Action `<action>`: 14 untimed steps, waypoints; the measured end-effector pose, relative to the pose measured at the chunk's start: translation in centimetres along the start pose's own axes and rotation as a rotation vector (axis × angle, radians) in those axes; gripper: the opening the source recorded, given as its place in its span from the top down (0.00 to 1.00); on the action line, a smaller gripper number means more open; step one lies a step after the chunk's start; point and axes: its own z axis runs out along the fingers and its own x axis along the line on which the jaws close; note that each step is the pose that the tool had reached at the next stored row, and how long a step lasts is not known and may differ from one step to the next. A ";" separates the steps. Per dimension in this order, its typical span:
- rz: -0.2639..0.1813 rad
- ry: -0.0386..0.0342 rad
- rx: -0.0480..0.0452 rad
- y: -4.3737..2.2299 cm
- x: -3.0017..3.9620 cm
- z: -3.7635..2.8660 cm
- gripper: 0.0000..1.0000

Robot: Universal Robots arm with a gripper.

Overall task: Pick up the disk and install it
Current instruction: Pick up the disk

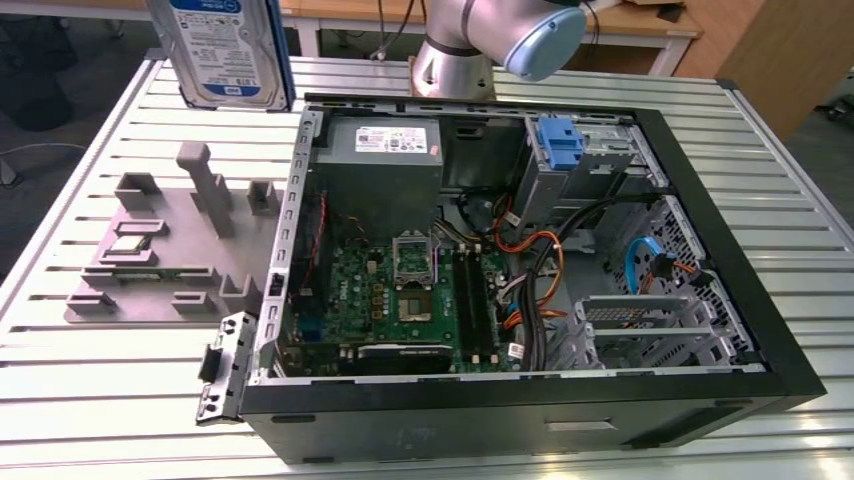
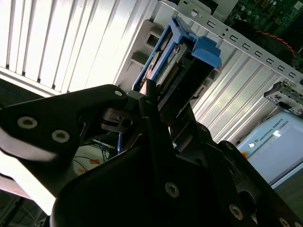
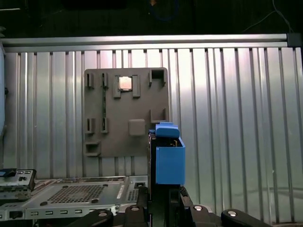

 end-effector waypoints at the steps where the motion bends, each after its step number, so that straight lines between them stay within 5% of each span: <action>1: 0.001 0.0000 0.0000 -0.03 0.19 -0.01 0.65; 7: 0.003 -0.0002 0.0002 -0.50 0.88 -0.06 0.65; 14: 0.003 -0.0001 -0.0002 -2.55 0.84 -0.16 0.65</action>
